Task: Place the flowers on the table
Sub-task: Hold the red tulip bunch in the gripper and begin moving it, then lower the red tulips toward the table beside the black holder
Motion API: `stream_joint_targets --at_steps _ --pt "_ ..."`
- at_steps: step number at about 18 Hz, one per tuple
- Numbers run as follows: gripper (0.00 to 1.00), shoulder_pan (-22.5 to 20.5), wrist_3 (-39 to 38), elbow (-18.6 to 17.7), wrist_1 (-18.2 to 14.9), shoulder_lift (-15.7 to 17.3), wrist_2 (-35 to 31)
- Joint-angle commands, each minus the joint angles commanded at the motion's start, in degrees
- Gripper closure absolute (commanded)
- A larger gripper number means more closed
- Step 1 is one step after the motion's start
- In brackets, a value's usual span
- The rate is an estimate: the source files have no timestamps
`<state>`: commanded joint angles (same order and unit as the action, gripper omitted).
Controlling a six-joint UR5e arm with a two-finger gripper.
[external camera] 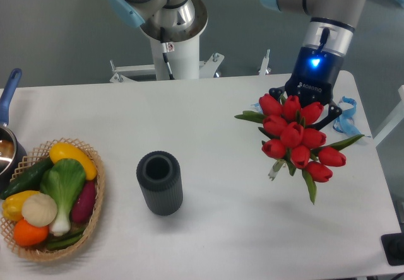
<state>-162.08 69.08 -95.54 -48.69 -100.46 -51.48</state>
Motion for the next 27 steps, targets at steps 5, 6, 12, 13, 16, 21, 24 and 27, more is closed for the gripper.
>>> stream_joint_targets --at_steps 5,6,12,13,16,21,24,27 --pt "0.78 3.34 0.26 0.18 -0.18 -0.18 -11.6" --pt "0.78 4.22 0.35 0.0 -0.18 -0.26 -14.32" --pt "0.78 12.74 4.04 -0.26 -0.44 -4.47 -38.3" --pt "0.78 14.06 4.56 0.0 -0.44 -5.7 -41.74" --pt "0.78 16.7 5.71 0.44 -0.44 -9.92 -50.62" --pt "0.78 20.31 5.62 4.03 -0.09 -19.32 -62.77" --pt "0.75 20.57 5.36 5.98 -0.09 -22.14 -63.13" --pt "0.73 20.57 5.01 5.72 0.09 -22.94 -63.04"
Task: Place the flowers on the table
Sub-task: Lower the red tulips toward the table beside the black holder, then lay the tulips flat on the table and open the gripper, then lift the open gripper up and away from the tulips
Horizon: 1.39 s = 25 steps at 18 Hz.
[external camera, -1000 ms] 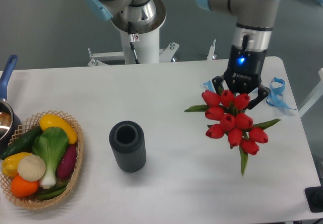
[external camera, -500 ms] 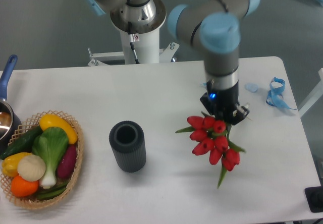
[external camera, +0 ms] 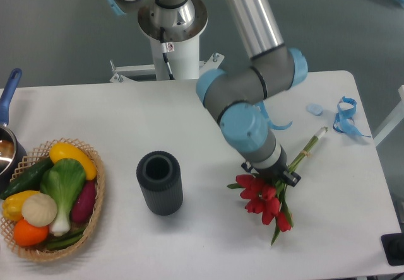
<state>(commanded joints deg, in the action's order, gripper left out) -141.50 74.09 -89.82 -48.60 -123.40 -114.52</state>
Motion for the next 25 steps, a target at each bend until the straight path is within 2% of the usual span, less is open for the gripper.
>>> stream_joint_targets --at_steps 1,2,4,5,7,9,15,19,20,23,25 --pt "0.63 0.0 0.0 -0.09 0.0 -0.18 0.09" --pt "0.47 0.0 0.17 -0.09 0.09 -0.18 0.17" --pt "0.36 0.0 0.35 0.09 0.18 0.0 0.26" --pt "0.2 0.0 0.26 0.0 0.26 0.43 0.26" --pt "0.06 0.0 0.53 -0.09 0.35 1.66 0.61" --pt "0.0 -0.52 0.61 0.0 0.27 3.42 0.88" --pt "0.0 -4.03 0.44 2.81 0.09 10.09 1.4" --pt "0.0 -9.13 0.88 4.13 -2.36 14.22 10.09" --pt "0.0 -10.36 2.62 4.13 -4.11 15.02 10.89" --pt "0.0 -13.61 17.53 3.69 -6.93 18.18 12.9" --pt "0.0 -16.95 24.58 3.6 -11.14 20.2 17.03"
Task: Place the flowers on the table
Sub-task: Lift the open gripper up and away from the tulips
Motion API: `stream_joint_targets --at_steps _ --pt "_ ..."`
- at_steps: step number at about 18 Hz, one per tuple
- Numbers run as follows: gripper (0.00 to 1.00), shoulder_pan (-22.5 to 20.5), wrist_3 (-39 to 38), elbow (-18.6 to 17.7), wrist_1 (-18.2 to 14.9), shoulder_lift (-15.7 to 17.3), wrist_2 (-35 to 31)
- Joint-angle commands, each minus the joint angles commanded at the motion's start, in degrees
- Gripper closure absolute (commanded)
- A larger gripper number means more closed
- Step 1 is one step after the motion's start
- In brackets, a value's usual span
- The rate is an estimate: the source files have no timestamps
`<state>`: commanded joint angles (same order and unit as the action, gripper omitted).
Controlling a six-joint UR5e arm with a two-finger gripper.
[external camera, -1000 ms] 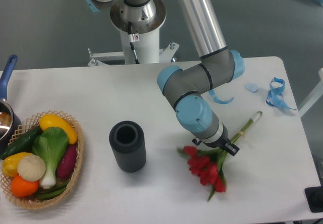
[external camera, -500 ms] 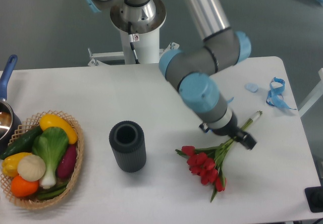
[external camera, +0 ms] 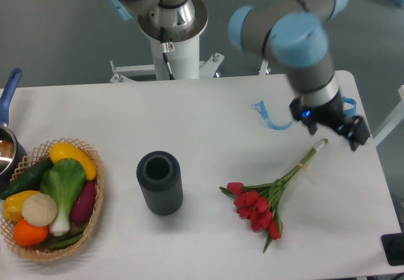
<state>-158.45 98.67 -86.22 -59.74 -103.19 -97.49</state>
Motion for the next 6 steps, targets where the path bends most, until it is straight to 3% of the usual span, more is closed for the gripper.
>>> stream_joint_targets --at_steps 2,6 --pt "0.0 -3.43 6.5 0.0 -3.88 1.5 4.48" --pt "0.0 -7.05 12.07 -0.17 -5.82 2.56 10.65"
